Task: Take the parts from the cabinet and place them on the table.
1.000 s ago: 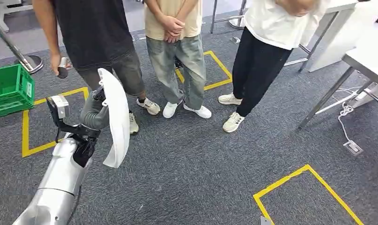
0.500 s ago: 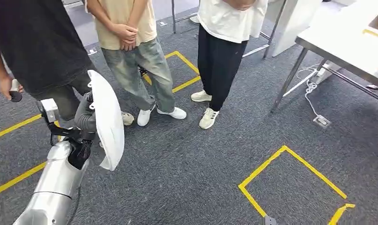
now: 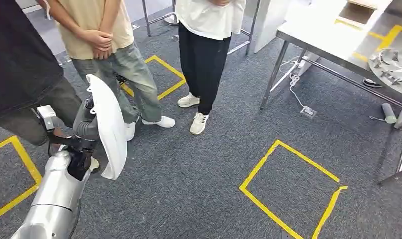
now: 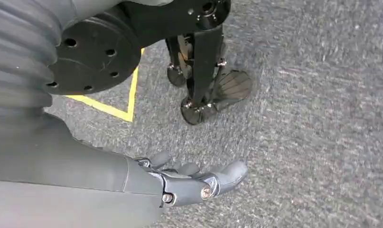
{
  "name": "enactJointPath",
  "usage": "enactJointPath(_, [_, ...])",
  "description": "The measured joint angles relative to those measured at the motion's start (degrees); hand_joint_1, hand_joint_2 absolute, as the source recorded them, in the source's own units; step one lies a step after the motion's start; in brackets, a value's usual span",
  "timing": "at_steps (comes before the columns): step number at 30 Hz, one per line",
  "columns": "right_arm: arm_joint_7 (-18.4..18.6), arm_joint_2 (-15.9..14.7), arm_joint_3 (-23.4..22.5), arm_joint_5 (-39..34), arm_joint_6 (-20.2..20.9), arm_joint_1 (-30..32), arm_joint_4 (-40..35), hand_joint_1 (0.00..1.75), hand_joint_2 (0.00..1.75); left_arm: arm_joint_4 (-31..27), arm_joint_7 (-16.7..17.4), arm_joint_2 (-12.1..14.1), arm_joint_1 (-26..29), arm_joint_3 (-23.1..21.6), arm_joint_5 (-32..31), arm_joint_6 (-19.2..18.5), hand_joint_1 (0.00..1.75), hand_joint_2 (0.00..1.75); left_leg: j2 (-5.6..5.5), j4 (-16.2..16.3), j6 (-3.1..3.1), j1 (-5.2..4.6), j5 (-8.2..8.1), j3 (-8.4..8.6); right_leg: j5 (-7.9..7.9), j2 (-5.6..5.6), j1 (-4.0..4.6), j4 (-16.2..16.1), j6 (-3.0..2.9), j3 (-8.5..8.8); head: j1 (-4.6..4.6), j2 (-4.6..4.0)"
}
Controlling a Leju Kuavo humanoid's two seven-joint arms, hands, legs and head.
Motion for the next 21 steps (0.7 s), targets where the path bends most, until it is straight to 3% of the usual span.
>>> enactJointPath(1, [-0.13,0.0,0.0,0.2,0.15,-0.01,0.0,0.0,1.75,0.0,-0.42,0.07,-0.03,0.0,-0.02,-0.07,1.75,1.75,0.71,0.0,-0.12,0.0,-0.21,0.32,2.42,-0.85,0.16,-5.55,-0.32,3.03,0.02,0.0])
enactJointPath(2, [-0.09,0.0,0.0,0.37,0.13,-0.07,0.0,0.0,1.75,0.0,-0.72,0.15,-0.05,0.0,-0.02,-0.09,1.75,1.75,1.33,-0.02,-0.28,-0.06,-0.44,0.71,3.97,-3.61,0.6,-10.87,-0.84,6.04,0.02,0.0])
enactJointPath(3, [0.22,0.0,0.0,0.53,0.13,-0.22,0.0,0.0,1.75,0.0,-0.92,0.28,-0.04,0.06,-0.02,-0.09,1.75,1.75,1.85,-0.06,-0.64,-0.44,-0.67,0.82,3.12,-4.87,1.23,-11.35,-1.36,6.27,-0.04,0.0])
enactJointPath(6, [1.34,-0.02,0.0,0.61,-0.31,-0.17,0.0,0.0,1.75,0.0,-0.88,0.46,0.05,0.2,-0.46,0.02,1.75,1.75,3.41,-0.59,-1.51,-0.21,-0.85,1.41,3.19,-2.9,1.47,-11.68,-2.12,5.96,-0.02,0.0])
enactJointPath(7, [1.77,-0.02,-0.06,0.44,-0.61,-0.13,0.0,0.0,1.75,-0.15,-0.75,0.35,0.04,0.2,-0.57,0.35,1.75,1.75,4.1,-0.83,-2.0,-0.48,-1.09,2.01,3.49,-2.09,1.13,-12.41,-2.59,6.43,-0.09,0.0])
enactJointPath(8, [2.01,-0.04,-0.15,0.26,-0.89,0.02,0.0,0.0,1.75,-0.31,-0.51,0.61,0.07,0.24,-0.55,0.57,1.75,1.75,1.49,-0.12,-2.3,-0.03,-1.5,1.76,3.82,-1.58,0.69,-12.95,-2.78,7.04,-0.15,0.0])
enactJointPath(9, [2.32,-0.09,-0.24,0.26,-1.0,-0.05,0.0,0.0,1.75,-0.35,-0.35,0.66,0.02,0.28,-0.55,0.7,1.75,1.75,-1.42,2.26,-2.39,0.01,-2.96,0.66,3.86,-0.98,0.47,-13.07,-3.13,7.24,-0.39,0.0])
enactJointPath(10, [2.51,-0.15,-0.33,0.22,-1.05,-0.29,0.0,0.0,1.75,-0.31,-0.27,0.66,0.17,0.28,-0.55,0.9,1.75,1.75,-2.77,6.56,-2.56,0.01,-5.12,-1.52,3.84,-0.34,0.35,-13.06,-3.29,7.26,-0.44,0.0])
enactJointPath(12, [3.04,-0.11,-0.37,0.11,-1.0,-0.49,0.0,0.0,1.75,-0.31,0.19,0.88,1.07,0.33,-0.52,0.96,1.75,1.75,-3.26,15.39,-2.86,0.03,-8.26,-6.41,3.75,1.41,0.35,-13.03,-3.43,7.26,-0.63,0.0])
enactJointPath(13, [3.28,-0.11,-0.39,0.0,-1.0,-0.42,0.0,0.0,1.75,-0.33,0.35,0.9,1.52,0.33,-0.5,1.03,1.75,1.75,-3.27,17.17,-2.92,0.03,-8.08,-7.75,3.75,2.32,0.34,-12.97,-3.42,7.28,-0.68,0.0])
enactJointPath(14, [3.32,-0.11,-0.42,0.0,-1.0,-0.26,0.0,0.0,1.75,-0.33,0.41,0.9,1.85,0.33,-0.48,1.03,1.75,1.75,-3.29,16.0,-2.89,0.05,-6.33,-7.63,3.73,3.22,0.25,-12.87,-3.39,7.36,-0.7,0.0])
enactJointPath(16, [3.52,-0.11,-0.46,0.11,-1.0,-0.18,0.0,0.0,1.75,-0.57,0.48,0.92,2.0,0.33,-0.39,1.03,1.75,1.75,-4.05,6.83,-2.9,0.24,-0.45,-3.92,3.46,5.03,0.02,-12.37,-2.97,7.39,-0.7,0.0])
enactJointPath(17, [3.65,-0.11,-0.46,0.29,-0.98,-0.18,0.0,0.0,1.75,-0.72,0.48,0.94,1.98,0.33,-0.33,1.03,1.75,1.75,-5.9,1.81,-3.03,0.56,1.85,-1.64,3.21,5.83,-0.14,-11.95,-2.61,7.33,-0.77,0.0])
enactJointPath(18, [3.72,-0.11,-0.48,0.35,-0.89,-0.19,0.0,0.0,1.75,-0.7,0.48,0.94,2.02,0.35,-0.24,1.05,1.75,1.75,-8.12,0.2,-3.0,0.64,0.51,-0.86,2.95,6.52,0.07,-11.5,-2.1,6.98,-0.81,0.0])
enactJointPath(21, [3.76,-0.11,-0.46,0.7,-0.31,0.15,0.0,0.0,1.75,-1.05,0.5,0.48,2.52,0.33,-0.13,1.24,1.75,1.75,-6.24,0.17,-1.69,0.09,0.81,-0.63,3.35,8.26,-0.34,-11.84,-0.99,6.49,-0.83,0.0])
